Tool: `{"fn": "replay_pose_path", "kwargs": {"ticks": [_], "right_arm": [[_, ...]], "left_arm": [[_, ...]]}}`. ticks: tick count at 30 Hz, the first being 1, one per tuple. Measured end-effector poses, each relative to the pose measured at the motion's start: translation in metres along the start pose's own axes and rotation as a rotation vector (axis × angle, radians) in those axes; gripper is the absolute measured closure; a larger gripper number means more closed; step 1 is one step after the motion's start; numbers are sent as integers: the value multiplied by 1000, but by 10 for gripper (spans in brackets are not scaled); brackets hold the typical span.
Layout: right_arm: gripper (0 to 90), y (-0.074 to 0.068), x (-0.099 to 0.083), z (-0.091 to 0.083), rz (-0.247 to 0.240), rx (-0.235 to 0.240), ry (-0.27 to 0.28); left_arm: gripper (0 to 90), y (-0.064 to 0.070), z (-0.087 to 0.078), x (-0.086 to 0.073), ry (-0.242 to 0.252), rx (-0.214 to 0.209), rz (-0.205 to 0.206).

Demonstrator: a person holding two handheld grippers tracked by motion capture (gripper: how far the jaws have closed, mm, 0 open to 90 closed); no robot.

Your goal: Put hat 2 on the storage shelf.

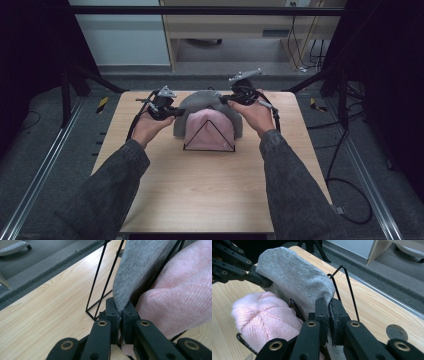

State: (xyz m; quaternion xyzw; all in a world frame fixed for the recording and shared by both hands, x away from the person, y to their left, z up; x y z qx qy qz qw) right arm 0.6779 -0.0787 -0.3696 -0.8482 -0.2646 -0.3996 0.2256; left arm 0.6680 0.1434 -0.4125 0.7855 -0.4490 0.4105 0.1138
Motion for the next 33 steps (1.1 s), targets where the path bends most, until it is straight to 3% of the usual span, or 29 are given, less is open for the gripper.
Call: {"fn": "replay_pose_path", "kwargs": {"ticks": [7,11,17,21,28,33], "right_arm": [[858,1,-2,1,4,-11,-12],[847,2,-5,2,13,-18,-20],[760,3,-6,1,29,-25,-13],[729,1,-6,-3,34,-34,-4],[695,-7,-2,-13,18,-44,10],[679,-16,2,-25,16,-53,35]], "left_arm": [[852,1,0,0,-4,1,3],[823,0,1,-1,-6,5,-16],[747,-2,-3,-2,8,17,-26],[730,-2,-9,0,23,28,-36],[681,1,-21,3,32,59,-19],[629,5,-39,8,51,92,-16]]}}
Point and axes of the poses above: each handheld gripper's, and its own axes: z roughly forward along the jaws, x roughly out of its top, y roughly to its right, the point moved 6 cm from there along z, roughly forward along the jaws, and after that the axes turned 10 degrees about z, right-handed, at the moved point
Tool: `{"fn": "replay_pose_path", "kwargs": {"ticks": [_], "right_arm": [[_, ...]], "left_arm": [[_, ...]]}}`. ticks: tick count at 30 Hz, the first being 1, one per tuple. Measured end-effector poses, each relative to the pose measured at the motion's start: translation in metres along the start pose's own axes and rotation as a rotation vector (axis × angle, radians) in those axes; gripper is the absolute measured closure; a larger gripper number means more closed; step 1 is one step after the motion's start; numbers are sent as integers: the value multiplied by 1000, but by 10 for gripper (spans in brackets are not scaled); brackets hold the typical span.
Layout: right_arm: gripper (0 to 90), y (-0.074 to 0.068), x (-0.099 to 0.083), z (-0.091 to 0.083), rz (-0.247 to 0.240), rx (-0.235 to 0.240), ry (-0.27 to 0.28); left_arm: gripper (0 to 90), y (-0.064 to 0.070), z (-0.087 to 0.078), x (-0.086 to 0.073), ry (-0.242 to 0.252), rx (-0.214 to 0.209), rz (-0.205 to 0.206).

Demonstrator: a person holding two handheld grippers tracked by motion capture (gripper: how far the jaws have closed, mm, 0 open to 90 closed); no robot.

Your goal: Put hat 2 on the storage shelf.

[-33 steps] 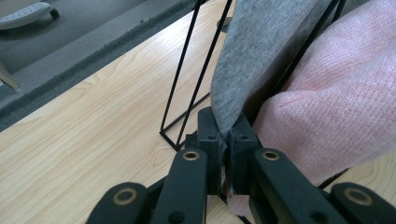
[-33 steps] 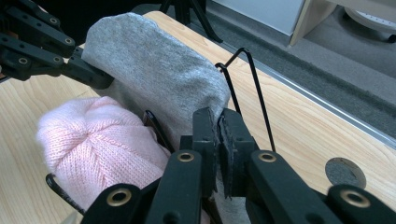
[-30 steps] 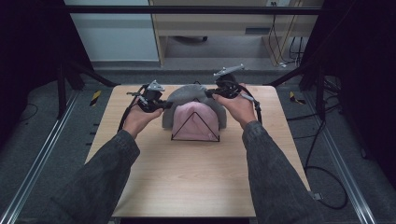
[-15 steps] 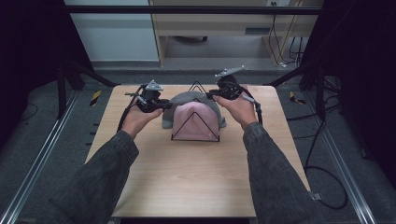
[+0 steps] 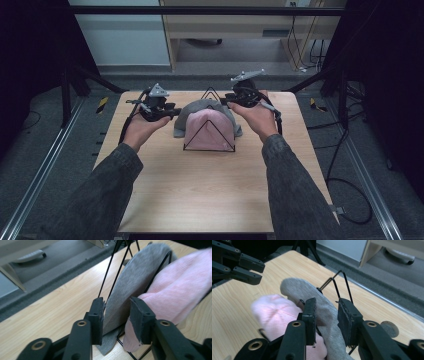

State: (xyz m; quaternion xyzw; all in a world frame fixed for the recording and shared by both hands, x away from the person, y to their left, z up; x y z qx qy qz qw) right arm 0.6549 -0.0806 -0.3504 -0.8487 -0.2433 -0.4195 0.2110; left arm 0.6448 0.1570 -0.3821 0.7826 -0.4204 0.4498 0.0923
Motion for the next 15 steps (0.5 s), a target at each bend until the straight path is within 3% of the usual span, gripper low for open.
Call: {"fn": "replay_pose_path", "kwargs": {"ticks": [8,13,15], "right_arm": [[626,-20,9,-25,-20,-12,39],[529,-29,9,-39,-7,-30,78],[452,-31,9,-44,-6,-43,95]], "left_arm": [[479,13,-33,14,26,26,-2],[329,23,-48,19,38,17,-40],[275,26,-53,20,43,16,-43]]}}
Point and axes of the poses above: each handheld gripper's, and its own axes: z roughly forward along the jaws, x roughly out of its top, y roughly to its right, the point moved 6 cm from there along z, roughly forward along the jaws, and after that the axes turned 10 degrees about z, right-handed, at the moved point
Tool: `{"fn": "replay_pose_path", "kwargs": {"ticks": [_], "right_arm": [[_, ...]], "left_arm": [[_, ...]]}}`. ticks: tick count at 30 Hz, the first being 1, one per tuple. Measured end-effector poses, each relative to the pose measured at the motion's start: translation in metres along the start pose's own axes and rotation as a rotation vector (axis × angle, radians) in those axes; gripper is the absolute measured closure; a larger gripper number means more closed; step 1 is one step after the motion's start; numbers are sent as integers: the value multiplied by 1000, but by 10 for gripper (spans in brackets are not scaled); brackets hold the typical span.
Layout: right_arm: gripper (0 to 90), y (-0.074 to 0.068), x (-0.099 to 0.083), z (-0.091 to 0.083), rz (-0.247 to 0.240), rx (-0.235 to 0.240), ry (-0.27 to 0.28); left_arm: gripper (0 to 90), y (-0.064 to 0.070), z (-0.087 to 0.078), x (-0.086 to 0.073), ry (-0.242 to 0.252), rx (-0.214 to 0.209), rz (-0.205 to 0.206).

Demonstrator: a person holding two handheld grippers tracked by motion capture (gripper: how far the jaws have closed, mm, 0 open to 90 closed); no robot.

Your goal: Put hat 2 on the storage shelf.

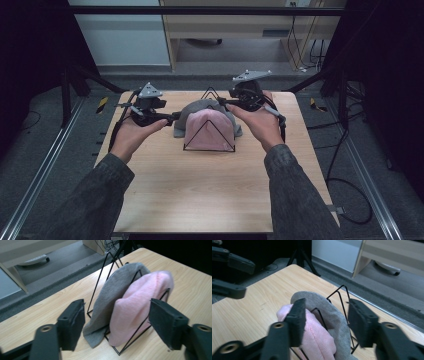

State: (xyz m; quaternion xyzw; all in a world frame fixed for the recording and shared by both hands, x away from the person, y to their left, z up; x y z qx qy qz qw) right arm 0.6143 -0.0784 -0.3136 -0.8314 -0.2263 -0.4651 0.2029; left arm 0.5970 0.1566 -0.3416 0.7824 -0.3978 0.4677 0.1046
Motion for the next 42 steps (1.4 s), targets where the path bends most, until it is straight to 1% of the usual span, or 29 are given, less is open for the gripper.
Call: {"fn": "replay_pose_path", "kwargs": {"ticks": [3,5,7,8,11,15,16,17,20,21,23,24,25,27,30,31,33,34,35,37,38,39,41,42], "right_arm": [[343,-1,0,-6,9,-11,7],[278,-2,0,-9,13,-13,12],[235,-1,2,-13,18,-18,22],[218,-1,3,-15,27,-17,31],[169,-1,4,-21,29,-11,54],[117,1,1,-27,39,-16,61],[112,2,0,-29,38,-16,68],[102,3,-1,-31,42,-16,75],[90,6,-6,-38,47,-17,91],[87,7,-8,-40,51,-17,97],[80,10,-13,-45,59,-19,106],[76,12,-16,-47,57,-25,105],[75,14,-19,-49,55,-32,105],[72,17,-26,-54,50,-42,105],[63,20,-40,-59,49,-53,78],[61,21,-43,-61,47,-54,69],[64,22,-54,-63,49,-60,49],[67,23,-59,-64,48,-67,40],[69,24,-64,-64,50,-70,32],[88,27,-78,-67,46,-83,23],[88,27,-78,-67,46,-83,23],[94,29,-83,-67,40,-88,17],[112,33,-98,-67,37,-101,-3],[119,37,-113,-65,45,-106,-22]], "left_arm": [[216,5,-6,1,-1,-4,-7],[187,8,-11,2,-4,-9,1],[166,10,-14,3,-5,-13,7],[156,11,-15,4,-5,-17,11],[128,14,-19,5,-6,-19,36],[90,16,-23,5,14,-25,51],[82,16,-24,4,11,-31,62],[73,17,-23,3,13,-30,60],[65,18,-24,-1,3,-33,71],[64,18,-24,-2,10,-34,67],[63,19,-26,-4,6,-39,83],[61,20,-27,-6,11,-35,83],[61,20,-29,-8,5,-34,95],[60,21,-32,-14,3,-26,96],[61,22,-35,-28,-26,-22,105],[61,22,-36,-35,-41,-20,112],[61,21,-37,-48,-60,-20,111],[61,20,-38,-55,-76,-20,116],[61,19,-39,-62,-83,-16,104],[61,17,-41,-72,-90,-19,97],[61,16,-41,-78,-90,-19,89],[61,15,-41,-86,-102,-25,89],[61,15,-39,-99,-114,-27,79],[61,16,-38,-106,-126,-31,78]]}}
Point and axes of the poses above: each handheld gripper's, and its own axes: z roughly forward along the jaws, x roughly out of its top, y roughly to its right, the point moved 6 cm from there along z, roughly forward along the jaws, and after that the axes turned 10 degrees about z, right-handed, at the moved point
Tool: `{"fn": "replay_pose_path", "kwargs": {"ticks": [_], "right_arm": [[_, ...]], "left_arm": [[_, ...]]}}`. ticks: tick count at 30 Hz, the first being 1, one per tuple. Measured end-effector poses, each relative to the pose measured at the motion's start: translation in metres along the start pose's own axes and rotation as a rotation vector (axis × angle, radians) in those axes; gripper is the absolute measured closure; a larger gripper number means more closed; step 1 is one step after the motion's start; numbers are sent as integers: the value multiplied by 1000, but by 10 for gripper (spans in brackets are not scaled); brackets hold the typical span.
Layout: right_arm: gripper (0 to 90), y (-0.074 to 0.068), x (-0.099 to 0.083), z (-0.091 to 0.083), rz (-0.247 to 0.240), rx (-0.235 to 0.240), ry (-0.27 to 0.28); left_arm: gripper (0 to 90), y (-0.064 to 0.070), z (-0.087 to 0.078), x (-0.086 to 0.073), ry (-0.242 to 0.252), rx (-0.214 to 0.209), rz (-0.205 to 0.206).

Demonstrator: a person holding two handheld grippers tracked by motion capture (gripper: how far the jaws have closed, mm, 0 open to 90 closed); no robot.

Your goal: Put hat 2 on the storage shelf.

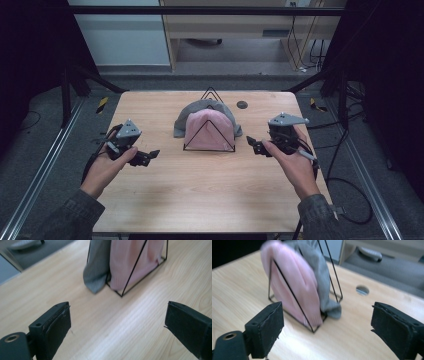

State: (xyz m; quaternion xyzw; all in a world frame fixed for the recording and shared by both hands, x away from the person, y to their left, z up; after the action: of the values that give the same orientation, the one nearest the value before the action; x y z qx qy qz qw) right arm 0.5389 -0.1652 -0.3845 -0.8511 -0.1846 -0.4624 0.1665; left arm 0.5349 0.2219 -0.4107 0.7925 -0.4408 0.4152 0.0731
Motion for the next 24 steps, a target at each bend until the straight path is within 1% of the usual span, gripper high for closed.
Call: {"fn": "replay_pose_path", "kwargs": {"ticks": [1,2,4,5,8,12,14,17,18,20,21,22,24], "right_arm": [[119,0,0,0,0,0,0],[124,2,-5,1,7,-1,-8],[134,6,-22,5,28,-5,-26],[135,8,-31,8,30,-7,-40],[137,12,-57,15,50,-6,-82],[139,17,-83,21,83,-8,-116],[139,20,-93,24,104,-8,-128],[139,24,-107,29,128,-16,-153],[139,27,-115,33,144,-23,-170],[139,29,-118,34,143,-28,-174],[136,33,-125,38,162,-36,-194],[136,33,-125,38,162,-36,-194],[133,35,-132,40,164,-45,-207]], "left_arm": [[61,1,2,-5,-8,-3,-3],[61,3,4,-12,-19,-7,-4],[61,6,8,-23,-32,-16,-13],[61,8,10,-28,-39,-21,-15],[61,13,18,-45,-84,-28,-7],[60,18,28,-64,-125,-57,-26],[60,19,33,-74,-150,-67,-38],[60,21,38,-84,-160,-76,-60],[60,21,39,-87,-161,-79,-66],[59,22,42,-94,-176,-86,-78],[56,22,44,-97,-182,-90,-84],[56,22,45,-100,-187,-90,-90],[56,22,46,-106,-191,-86,-100]]}}
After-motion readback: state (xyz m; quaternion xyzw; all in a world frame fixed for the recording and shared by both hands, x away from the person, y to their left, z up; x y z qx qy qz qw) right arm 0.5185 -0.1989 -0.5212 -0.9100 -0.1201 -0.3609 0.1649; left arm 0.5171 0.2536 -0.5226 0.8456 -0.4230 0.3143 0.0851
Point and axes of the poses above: each handheld gripper's, and its own axes: z roughly forward along the jaws, x roughly out of its top, y roughly to its right, the point moved 6 cm from there along z, roughly forward along the jaws, and after that the axes turned 10 degrees about z, right-handed, at the moved point
